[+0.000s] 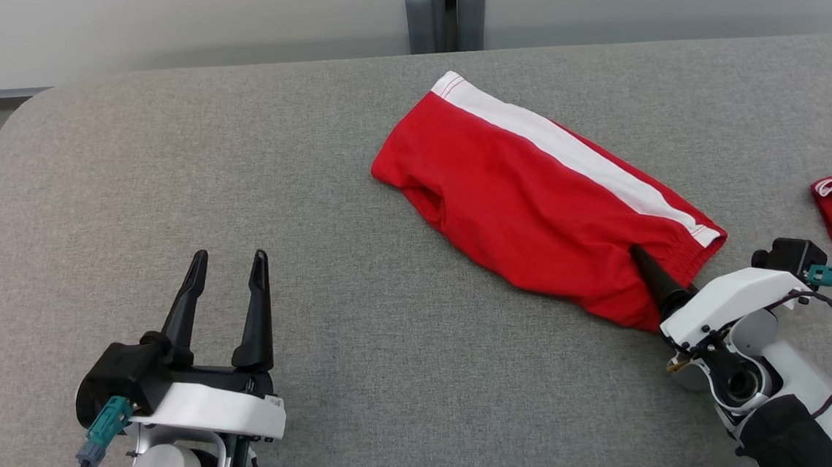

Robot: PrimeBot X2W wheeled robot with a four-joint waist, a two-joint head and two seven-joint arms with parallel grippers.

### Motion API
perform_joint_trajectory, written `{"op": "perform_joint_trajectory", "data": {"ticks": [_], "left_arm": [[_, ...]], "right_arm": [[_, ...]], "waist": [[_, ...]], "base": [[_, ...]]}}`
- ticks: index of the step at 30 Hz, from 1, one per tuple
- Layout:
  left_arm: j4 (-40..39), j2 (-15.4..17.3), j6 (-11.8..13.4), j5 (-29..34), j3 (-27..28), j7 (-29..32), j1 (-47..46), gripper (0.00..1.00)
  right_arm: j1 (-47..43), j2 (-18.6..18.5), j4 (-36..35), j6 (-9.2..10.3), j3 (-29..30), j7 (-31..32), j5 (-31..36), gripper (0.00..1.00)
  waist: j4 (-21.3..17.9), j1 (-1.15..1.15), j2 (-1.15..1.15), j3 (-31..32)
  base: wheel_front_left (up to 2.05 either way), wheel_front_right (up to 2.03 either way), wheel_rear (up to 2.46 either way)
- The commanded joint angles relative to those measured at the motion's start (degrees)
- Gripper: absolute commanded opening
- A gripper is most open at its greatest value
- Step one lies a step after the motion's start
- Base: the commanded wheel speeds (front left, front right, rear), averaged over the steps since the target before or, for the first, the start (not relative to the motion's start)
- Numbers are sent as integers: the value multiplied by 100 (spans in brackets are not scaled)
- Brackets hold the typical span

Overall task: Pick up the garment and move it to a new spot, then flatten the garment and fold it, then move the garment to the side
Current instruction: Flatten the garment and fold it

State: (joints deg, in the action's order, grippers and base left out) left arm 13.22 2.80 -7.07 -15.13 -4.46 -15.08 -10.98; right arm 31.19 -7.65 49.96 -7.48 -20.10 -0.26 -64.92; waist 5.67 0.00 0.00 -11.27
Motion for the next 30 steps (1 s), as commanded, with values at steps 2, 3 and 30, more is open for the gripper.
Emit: {"op": "perform_joint_trajectory", "data": {"ticks": [2,3,30], "left_arm": [[1,26,-39,58,30,-5,-64,100],[4,26,-41,63,35,-5,-62,100],[130,28,-45,9,-183,-5,12,100]], "right_arm": [[-60,154,102,-1,-120,30,-115,100],[-44,161,100,-1,-144,30,-133,100],[516,-1159,-25,0,-1584,472,52,0]], "waist": [[22,0,0,-15],[28,0,0,-21],[35,0,0,199]], "base": [[0,0,0],[0,0,0],[0,0,0]]}}
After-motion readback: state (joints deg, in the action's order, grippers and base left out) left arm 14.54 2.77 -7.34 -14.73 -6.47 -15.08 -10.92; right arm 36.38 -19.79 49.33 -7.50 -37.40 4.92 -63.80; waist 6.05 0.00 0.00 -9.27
